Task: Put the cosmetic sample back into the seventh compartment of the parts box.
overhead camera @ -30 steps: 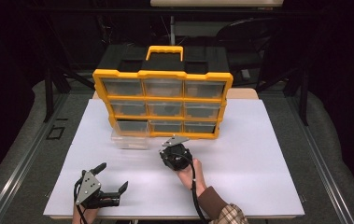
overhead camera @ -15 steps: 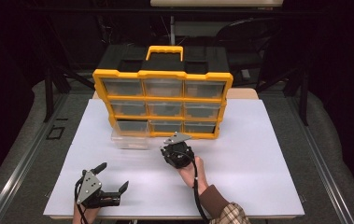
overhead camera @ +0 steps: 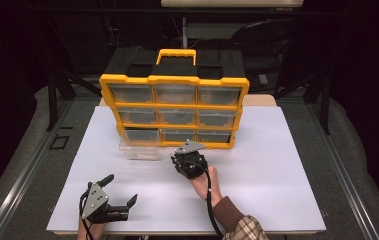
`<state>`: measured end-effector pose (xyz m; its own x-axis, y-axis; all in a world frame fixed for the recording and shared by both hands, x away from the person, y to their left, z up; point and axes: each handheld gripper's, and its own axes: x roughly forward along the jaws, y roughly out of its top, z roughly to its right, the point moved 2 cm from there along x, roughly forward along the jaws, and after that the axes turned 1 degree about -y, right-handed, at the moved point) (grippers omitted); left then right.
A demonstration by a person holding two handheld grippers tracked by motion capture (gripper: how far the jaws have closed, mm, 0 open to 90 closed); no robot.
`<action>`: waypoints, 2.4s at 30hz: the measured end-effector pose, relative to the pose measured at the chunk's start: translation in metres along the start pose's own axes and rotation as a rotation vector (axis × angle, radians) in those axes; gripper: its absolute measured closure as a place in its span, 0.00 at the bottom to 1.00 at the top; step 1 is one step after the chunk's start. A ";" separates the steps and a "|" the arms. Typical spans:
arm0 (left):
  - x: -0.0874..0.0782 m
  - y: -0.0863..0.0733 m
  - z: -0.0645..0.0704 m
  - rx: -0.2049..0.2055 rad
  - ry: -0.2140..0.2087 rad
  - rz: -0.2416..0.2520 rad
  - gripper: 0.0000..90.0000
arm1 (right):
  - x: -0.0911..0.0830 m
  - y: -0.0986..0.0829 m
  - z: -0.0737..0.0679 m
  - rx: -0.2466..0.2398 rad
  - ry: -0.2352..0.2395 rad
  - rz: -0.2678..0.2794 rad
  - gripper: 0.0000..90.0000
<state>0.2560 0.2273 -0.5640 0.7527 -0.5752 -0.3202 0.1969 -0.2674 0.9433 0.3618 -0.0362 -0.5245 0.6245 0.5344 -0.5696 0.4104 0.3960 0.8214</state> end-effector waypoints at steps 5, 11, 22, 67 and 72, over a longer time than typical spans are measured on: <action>0.000 0.000 0.000 -0.004 -0.003 -0.002 0.00 | -0.001 0.005 0.002 0.000 -0.004 0.011 0.90; -0.001 0.000 0.000 -0.005 0.000 0.000 0.00 | -0.001 0.009 0.006 0.004 -0.011 0.027 0.90; 0.000 0.000 0.000 -0.002 -0.002 -0.001 0.00 | -0.005 0.019 0.008 -0.002 -0.020 0.062 0.90; -0.001 0.000 -0.001 -0.004 0.002 0.002 0.00 | 0.006 0.057 0.011 -0.037 -0.028 0.101 0.90; -0.001 0.000 -0.001 -0.002 0.001 0.002 0.00 | 0.007 0.063 0.010 -0.041 -0.026 0.109 0.90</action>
<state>0.2555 0.2289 -0.5634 0.7540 -0.5747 -0.3181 0.1969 -0.2644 0.9441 0.3985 -0.0145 -0.4767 0.6811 0.5568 -0.4754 0.3116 0.3672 0.8764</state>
